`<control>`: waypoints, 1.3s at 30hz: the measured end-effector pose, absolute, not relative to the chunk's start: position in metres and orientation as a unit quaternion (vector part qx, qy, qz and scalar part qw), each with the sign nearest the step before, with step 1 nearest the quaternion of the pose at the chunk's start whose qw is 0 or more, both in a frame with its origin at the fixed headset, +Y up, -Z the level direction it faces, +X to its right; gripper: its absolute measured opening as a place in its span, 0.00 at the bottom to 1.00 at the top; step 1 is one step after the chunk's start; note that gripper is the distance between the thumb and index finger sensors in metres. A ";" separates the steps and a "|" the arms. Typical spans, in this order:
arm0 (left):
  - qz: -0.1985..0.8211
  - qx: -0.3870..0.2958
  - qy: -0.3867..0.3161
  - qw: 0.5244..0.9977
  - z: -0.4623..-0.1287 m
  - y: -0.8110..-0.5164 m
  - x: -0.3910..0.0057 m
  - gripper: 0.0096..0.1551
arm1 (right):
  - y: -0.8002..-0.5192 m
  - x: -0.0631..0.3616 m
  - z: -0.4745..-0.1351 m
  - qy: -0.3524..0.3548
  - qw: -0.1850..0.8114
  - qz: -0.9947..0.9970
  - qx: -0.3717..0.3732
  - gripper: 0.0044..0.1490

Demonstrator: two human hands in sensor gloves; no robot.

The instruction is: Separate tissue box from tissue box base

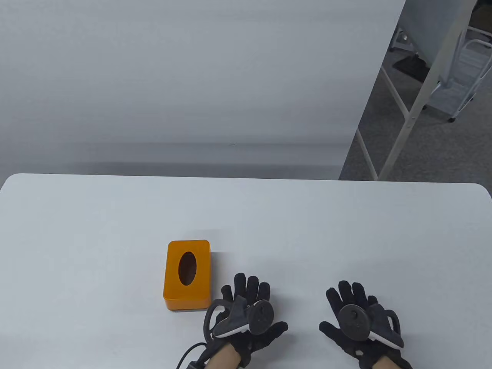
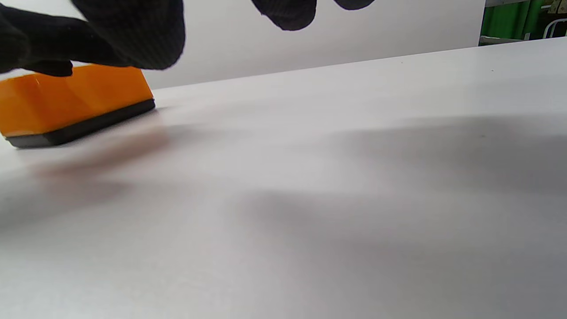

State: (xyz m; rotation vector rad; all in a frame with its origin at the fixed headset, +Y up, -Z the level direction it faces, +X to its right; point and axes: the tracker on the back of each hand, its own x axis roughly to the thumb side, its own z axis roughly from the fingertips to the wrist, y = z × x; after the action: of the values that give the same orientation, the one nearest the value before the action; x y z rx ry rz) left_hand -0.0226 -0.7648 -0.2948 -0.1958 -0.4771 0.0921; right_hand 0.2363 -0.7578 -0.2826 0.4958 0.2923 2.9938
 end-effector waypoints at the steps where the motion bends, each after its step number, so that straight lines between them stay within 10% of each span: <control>1: 0.044 -0.098 -0.233 0.966 -0.295 -0.765 -0.023 0.65 | -0.759 0.237 -0.283 0.099 0.041 0.981 0.163 0.54; 25: 0.068 -0.073 0.098 0.990 -0.335 -0.756 -0.163 0.67 | -0.758 0.222 -0.279 0.121 0.027 0.973 0.194 0.54; 39: 0.261 -0.067 0.056 0.961 -0.324 -0.744 -0.154 0.69 | -0.758 0.211 -0.274 0.141 0.059 0.963 0.221 0.55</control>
State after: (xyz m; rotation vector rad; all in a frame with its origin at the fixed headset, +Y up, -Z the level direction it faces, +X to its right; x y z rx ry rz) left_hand -0.1539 -0.7439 -0.3240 -0.1365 0.1142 0.5294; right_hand 0.2114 -0.7578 -0.2744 0.6696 0.4263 2.9174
